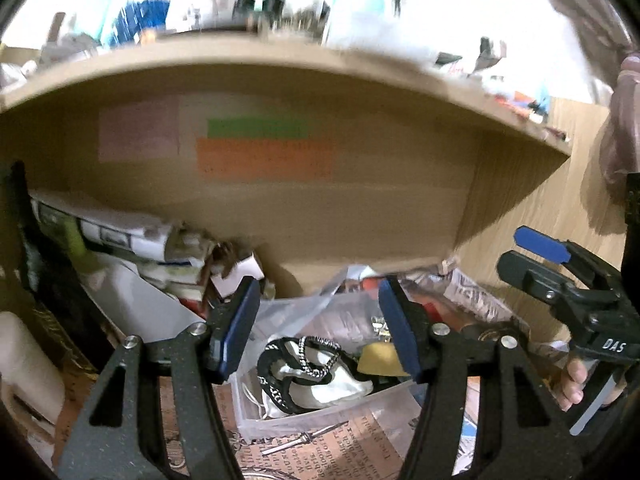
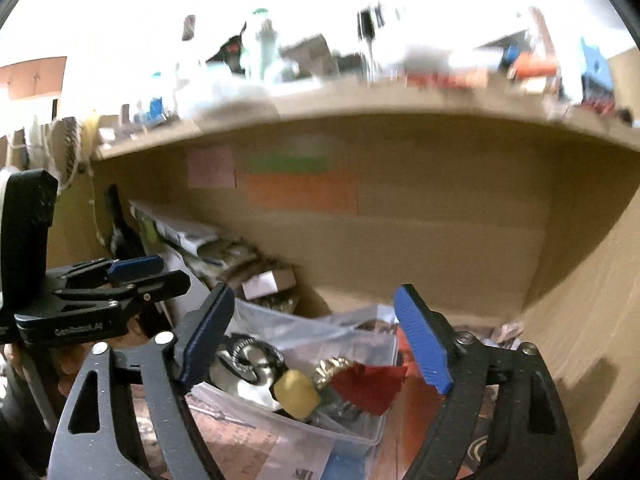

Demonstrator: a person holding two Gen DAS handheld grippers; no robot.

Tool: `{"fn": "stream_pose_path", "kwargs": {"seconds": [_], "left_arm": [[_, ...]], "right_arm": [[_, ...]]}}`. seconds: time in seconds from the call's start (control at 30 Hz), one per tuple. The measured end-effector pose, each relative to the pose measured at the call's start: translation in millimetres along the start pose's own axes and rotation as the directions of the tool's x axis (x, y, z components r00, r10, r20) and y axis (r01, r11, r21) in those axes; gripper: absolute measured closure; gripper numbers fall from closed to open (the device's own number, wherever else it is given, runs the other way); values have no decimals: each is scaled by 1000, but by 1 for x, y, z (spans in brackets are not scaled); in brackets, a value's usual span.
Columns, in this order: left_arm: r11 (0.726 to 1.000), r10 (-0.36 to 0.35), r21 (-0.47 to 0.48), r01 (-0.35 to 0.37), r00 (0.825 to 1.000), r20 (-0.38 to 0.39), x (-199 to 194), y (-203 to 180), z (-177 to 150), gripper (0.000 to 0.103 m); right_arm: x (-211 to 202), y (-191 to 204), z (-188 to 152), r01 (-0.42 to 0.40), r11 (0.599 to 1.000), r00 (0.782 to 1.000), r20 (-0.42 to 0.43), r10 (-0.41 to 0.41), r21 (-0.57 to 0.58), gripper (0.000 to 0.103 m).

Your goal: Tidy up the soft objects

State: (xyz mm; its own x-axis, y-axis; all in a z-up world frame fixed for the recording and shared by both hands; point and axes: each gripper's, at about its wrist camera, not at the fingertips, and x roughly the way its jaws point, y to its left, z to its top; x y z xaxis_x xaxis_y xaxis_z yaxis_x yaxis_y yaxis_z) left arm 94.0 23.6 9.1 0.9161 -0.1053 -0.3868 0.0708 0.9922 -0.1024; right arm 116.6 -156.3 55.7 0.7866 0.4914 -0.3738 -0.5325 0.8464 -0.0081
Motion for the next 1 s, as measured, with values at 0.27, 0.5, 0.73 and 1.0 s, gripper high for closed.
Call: {"fn": "stream_pose_path", "kwargs": {"seconds": [0.27,0.5,0.73,1.0], "left_arm": [[999,41,21,-43,995,95,-37,-8,1,17],[997,62,26,-66,989,134,-59,-12,-2,2],[997,70,27,-75,987,147,-67,-12,-3,0],[996,78,27,-83,985,153,-71,-11,-4,0]], "right_arm": [[-29,13,4,5,1000,997,81,-4,-20,12],[-46,15,1,10,1000,994,108,-10,2,0],[-49,19,-2,7,1000,995,103,-8,8,0],[-51,22,-2,7,1000,995,101,-8,13,0]]}}
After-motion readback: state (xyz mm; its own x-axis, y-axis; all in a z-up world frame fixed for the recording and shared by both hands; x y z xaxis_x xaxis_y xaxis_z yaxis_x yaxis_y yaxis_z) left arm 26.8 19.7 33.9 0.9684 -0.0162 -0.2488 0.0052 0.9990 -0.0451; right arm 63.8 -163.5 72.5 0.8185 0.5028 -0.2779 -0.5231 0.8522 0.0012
